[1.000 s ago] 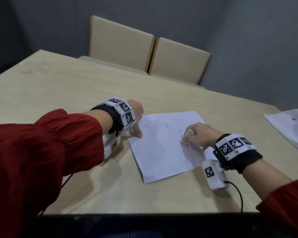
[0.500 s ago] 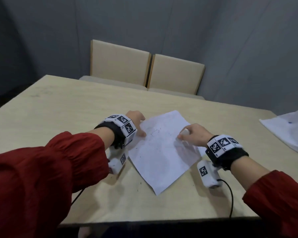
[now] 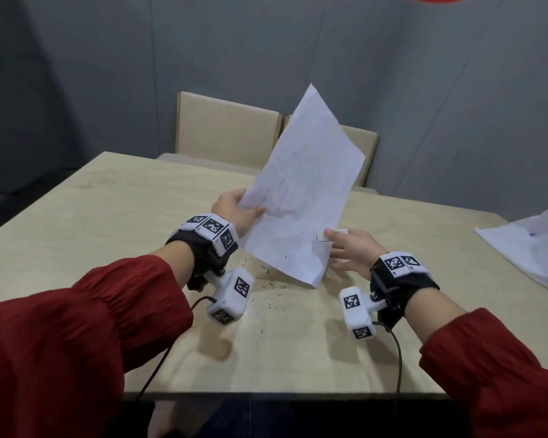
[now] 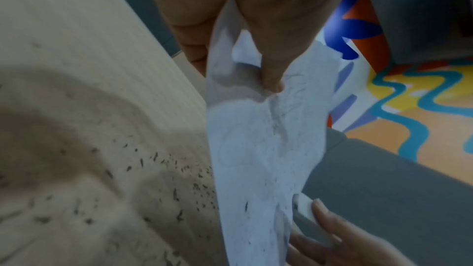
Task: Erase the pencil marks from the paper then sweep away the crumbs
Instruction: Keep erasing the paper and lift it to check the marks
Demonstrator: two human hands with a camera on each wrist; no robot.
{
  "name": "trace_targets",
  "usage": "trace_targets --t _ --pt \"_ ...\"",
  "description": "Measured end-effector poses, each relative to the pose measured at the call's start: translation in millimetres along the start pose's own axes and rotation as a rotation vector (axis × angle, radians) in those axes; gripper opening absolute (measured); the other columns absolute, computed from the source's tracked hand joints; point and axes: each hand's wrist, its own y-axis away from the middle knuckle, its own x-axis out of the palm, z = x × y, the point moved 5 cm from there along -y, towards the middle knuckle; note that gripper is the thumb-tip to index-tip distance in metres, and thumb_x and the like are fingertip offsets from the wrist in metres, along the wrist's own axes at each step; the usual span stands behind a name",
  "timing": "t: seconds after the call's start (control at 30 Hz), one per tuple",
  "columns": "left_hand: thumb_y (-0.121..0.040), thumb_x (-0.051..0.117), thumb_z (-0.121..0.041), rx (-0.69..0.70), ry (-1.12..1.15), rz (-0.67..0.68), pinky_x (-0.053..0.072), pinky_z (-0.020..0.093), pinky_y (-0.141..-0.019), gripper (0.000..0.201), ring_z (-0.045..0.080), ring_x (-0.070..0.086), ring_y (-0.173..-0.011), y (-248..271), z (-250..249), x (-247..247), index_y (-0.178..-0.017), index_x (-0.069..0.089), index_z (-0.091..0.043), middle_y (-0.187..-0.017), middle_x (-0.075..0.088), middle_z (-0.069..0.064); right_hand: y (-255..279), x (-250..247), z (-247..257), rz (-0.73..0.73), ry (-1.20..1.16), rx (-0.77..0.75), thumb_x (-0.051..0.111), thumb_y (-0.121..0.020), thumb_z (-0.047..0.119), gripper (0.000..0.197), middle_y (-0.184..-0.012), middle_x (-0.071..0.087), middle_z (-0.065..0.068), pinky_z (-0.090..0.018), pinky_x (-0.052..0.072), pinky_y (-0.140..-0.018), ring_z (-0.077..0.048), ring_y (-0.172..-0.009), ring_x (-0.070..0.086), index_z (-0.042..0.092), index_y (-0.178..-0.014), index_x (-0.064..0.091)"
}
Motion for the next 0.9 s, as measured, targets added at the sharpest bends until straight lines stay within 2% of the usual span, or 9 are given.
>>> trace_targets --t 0.07,0.17,0.33,0.4,0.47,0.6,0.67,0.73,0.9 --pt "-0.089 0.069 -0.019 -0.048 0.097 -0.011 0.049 0.027 -0.082 0.030 0.018 0.064 -0.094 0.9 7.1 -1.2 -0.118 0.065 -0.012 -0.103 0.067 0.002 -1.4 0.2 3.0 0.015 -0.050 -0.023 0.062 -0.093 0.024 0.035 -0.121 0.064 -0.013 -0.034 0.051 -0.070 -0.026 -0.096 0.063 0.005 -0.122 0.059" --pt "-0.089 0.070 -0.020 -0.069 0.126 0.002 0.048 0.026 -0.076 0.029 0.019 0.062 -0.088 0.8 17.0 -1.0 -0.116 0.066 -0.009 -0.103 0.067 0.004 -2.9 -5.2 14.0 -0.054 -0.084 -0.134 0.064 -0.091 0.020 0.032 -0.112 0.068 -0.010 -0.040 0.053 -0.082 -0.026 -0.103 0.064 0.003 -0.117 0.062" --pt "-0.083 0.075 -0.018 -0.052 0.111 -0.075 0.053 0.029 -0.085 0.022 0.020 0.066 -0.093 -5.1 21.3 -4.1 -0.104 0.069 -0.014 -0.097 0.069 0.001 3.0 -13.5 39.1 -0.138 -0.073 -0.353 0.066 -0.088 0.012 0.011 -0.099 0.067 -0.013 -0.039 0.054 -0.083 -0.022 -0.090 0.063 0.008 -0.099 0.068" --pt "-0.086 0.073 -0.015 -0.039 0.172 -0.105 0.054 0.024 -0.079 0.025 0.017 0.065 -0.090 -7.4 16.6 -4.4 -0.110 0.069 -0.009 -0.098 0.068 0.001 3.6 -17.1 43.0 -0.143 -0.039 -0.400 0.068 -0.087 0.011 0.015 -0.099 0.067 -0.013 -0.040 0.053 -0.087 -0.022 -0.090 0.063 0.007 -0.102 0.069" --pt "-0.087 0.071 -0.013 -0.010 0.204 -0.127 0.055 0.020 -0.075 0.026 0.017 0.065 -0.088 -9.1 9.4 -4.2 -0.112 0.069 -0.006 -0.100 0.068 0.003 4.0 -19.1 42.9 -0.147 -0.013 -0.432 0.069 -0.086 0.010 0.022 -0.096 0.068 -0.012 -0.035 0.054 -0.082 -0.020 -0.086 0.064 0.003 -0.106 0.069" --pt "-0.085 0.073 -0.014 0.029 0.285 -0.115 0.055 0.040 -0.091 0.022 0.023 0.069 -0.093 -11.1 -3.7 -2.2 -0.106 0.070 -0.008 -0.102 0.072 0.010 7.5 -24.4 44.7 -0.180 -0.027 -0.481 0.069 -0.086 0.009 0.018 -0.085 0.067 -0.004 -0.017 0.053 -0.063 -0.012 -0.074 0.063 0.003 -0.103 0.069" --pt "-0.083 0.075 -0.016 0.034 0.312 -0.098 0.055 0.042 -0.091 0.020 0.023 0.069 -0.092 -12.5 -8.0 -3.8 -0.101 0.070 -0.008 -0.102 0.072 0.011 7.8 -29.4 48.2 -0.197 -0.038 -0.475 0.069 -0.086 0.009 0.004 -0.081 0.067 -0.002 -0.018 0.053 -0.063 -0.012 -0.071 0.062 0.010 -0.090 0.070" --pt "-0.084 0.074 -0.014 0.026 0.357 -0.088 0.055 0.045 -0.089 0.011 0.025 0.070 -0.089 -13.9 -9.3 -5.9 -0.093 0.068 -0.010 -0.097 0.072 0.012 6.9 -36.7 52.1 -0.223 0.001 -0.494 0.069 -0.086 0.010 0.007 -0.078 0.065 -0.002 -0.022 0.051 -0.067 -0.012 -0.069 0.059 0.015 -0.082 0.068" --pt "-0.086 0.069 -0.003 -0.004 0.324 -0.042 0.058 0.041 -0.081 0.027 0.024 0.070 -0.087 -7.3 -1.9 2.3 -0.112 0.060 -0.007 -0.093 0.070 0.005 3.7 -53.5 47.5 -0.208 0.134 -0.434 0.068 -0.088 0.013 0.011 -0.075 0.063 -0.009 -0.020 0.049 -0.054 -0.010 -0.056 0.057 0.003 -0.091 0.069"
